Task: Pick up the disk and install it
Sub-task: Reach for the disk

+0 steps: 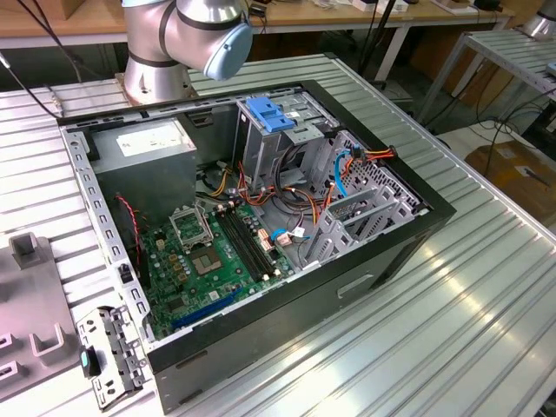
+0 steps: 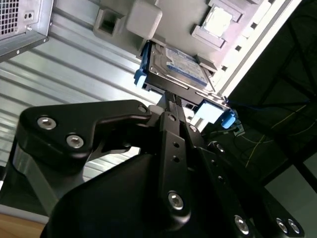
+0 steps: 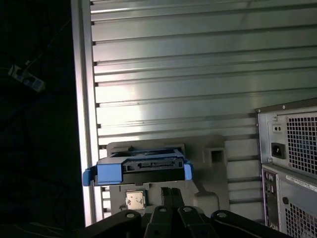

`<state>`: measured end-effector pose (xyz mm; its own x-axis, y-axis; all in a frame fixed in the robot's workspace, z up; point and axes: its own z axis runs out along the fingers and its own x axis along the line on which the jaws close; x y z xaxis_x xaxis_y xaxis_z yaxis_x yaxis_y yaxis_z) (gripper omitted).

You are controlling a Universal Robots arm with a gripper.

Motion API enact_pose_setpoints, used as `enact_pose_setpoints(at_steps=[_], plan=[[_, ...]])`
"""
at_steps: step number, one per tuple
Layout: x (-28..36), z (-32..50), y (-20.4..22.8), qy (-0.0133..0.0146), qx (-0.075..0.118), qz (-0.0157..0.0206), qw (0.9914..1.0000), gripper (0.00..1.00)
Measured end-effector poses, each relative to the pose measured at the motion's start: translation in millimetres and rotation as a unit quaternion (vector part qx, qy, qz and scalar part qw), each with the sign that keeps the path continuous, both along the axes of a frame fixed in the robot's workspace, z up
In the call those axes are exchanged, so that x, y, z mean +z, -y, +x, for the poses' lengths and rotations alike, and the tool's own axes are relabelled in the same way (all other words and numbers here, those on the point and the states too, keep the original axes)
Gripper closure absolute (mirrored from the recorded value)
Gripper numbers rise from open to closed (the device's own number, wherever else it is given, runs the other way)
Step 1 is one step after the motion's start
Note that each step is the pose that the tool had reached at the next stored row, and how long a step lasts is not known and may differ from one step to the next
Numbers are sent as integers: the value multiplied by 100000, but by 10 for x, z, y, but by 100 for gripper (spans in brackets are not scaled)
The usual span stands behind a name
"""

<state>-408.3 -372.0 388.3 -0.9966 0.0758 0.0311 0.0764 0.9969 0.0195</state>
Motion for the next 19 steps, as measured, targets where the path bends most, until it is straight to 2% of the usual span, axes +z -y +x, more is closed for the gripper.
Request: enact_pose_setpoints(at_steps=[12, 19], plan=[[0, -8, 0, 0, -2, 0, 100000, 89], [-1, -102, -1, 5, 0, 3, 100000, 89]])
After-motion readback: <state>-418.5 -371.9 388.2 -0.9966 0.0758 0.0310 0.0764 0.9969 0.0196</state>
